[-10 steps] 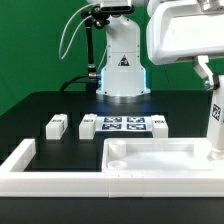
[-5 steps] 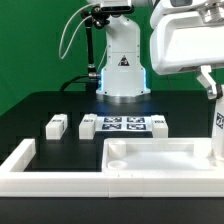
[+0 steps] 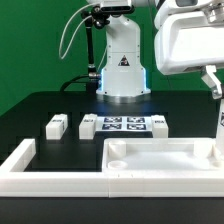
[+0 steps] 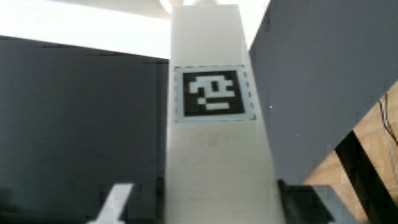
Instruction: Assemble desk
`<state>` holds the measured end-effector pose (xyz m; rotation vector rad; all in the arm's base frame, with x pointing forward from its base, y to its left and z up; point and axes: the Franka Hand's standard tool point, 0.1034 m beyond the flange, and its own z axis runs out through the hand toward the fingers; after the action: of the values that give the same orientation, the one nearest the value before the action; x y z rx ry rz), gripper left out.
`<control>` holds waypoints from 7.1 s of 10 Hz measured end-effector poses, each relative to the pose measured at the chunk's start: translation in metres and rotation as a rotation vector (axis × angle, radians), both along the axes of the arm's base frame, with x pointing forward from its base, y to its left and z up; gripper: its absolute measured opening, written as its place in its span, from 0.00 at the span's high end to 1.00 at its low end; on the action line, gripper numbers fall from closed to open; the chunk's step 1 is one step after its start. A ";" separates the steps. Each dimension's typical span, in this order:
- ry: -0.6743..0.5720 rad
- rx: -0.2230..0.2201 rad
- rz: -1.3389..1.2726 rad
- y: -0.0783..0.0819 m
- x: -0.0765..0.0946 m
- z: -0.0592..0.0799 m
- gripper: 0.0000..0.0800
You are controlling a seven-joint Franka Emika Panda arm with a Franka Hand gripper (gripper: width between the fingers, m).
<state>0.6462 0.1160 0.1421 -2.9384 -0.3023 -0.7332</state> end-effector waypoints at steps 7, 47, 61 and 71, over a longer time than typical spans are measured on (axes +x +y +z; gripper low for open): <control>0.003 -0.008 0.011 -0.004 -0.004 -0.011 0.64; 0.527 0.177 -0.699 -0.003 -0.008 -0.020 0.62; 0.481 0.114 -0.273 0.005 -0.009 -0.033 0.19; 0.456 0.013 -0.163 -0.004 -0.006 -0.034 0.63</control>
Offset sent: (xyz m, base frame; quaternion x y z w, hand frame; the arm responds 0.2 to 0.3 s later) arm -0.0003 -0.0015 -0.0048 -0.0012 0.0069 -0.0006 1.0000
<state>0.6403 0.1116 0.1084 -3.0270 -0.0175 -0.0617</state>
